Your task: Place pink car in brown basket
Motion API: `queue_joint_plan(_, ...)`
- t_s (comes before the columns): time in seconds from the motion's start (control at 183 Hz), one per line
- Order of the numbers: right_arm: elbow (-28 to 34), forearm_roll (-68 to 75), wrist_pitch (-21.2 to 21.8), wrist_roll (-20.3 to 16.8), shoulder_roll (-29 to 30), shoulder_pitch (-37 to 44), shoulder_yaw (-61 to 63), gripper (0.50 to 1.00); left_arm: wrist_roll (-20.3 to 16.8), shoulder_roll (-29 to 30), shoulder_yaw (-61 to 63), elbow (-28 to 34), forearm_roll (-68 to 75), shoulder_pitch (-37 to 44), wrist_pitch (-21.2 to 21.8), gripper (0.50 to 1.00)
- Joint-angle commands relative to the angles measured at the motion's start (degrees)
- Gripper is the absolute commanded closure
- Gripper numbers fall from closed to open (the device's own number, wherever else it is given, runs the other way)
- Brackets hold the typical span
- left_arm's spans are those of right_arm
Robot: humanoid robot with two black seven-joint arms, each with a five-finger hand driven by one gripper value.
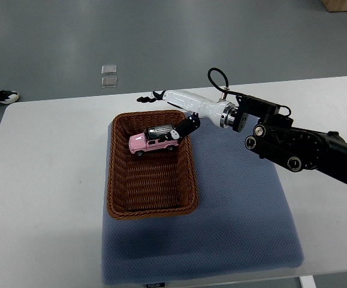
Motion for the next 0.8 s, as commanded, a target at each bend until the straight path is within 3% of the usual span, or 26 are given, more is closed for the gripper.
queue_joint_plan(0.0, -0.09, 2.74, -0.47, -0.42, -1.07, -3.1, 4.16, 0.597, 0.02, 0.0, 0.0, -0.02, 0.0, 0.0, -0.01, 0.5)
queue_joint_plan(0.131, -1.58, 14.97, 1.82, -1.83, -1.69, -4.51, 7.16, 0.597, 0.02, 0.0, 0.0, 0.07, 0.0, 0.0, -0.01, 0.5)
queue_joint_plan(0.35, -10.19, 44.41, 4.72, -12.29, -2.65, -4.07, 7.33, 0.587, 0.02, 0.0, 0.0, -0.02, 0.0, 0.0, -0.01, 0.5)
queue_joint_plan(0.454, -13.36, 54.16, 8.23, -16.77, -2.65, -3.81, 7.42, 0.587, 0.02, 0.0, 0.0, -0.02, 0.0, 0.0, -0.01, 0.5)
queue_joint_plan(0.579, -13.89, 64.26, 11.13, -17.82, -3.27, -3.81, 7.95, 0.587, 0.02, 0.0, 0.0, -0.02, 0.0, 0.0, -0.01, 0.5)
queue_joint_plan(0.792, -13.97, 78.68, 11.13, -18.44, -2.92, -4.86, 11.02, 0.587, 0.02, 0.0, 0.0, -0.02, 0.0, 0.0, -0.01, 0.5)
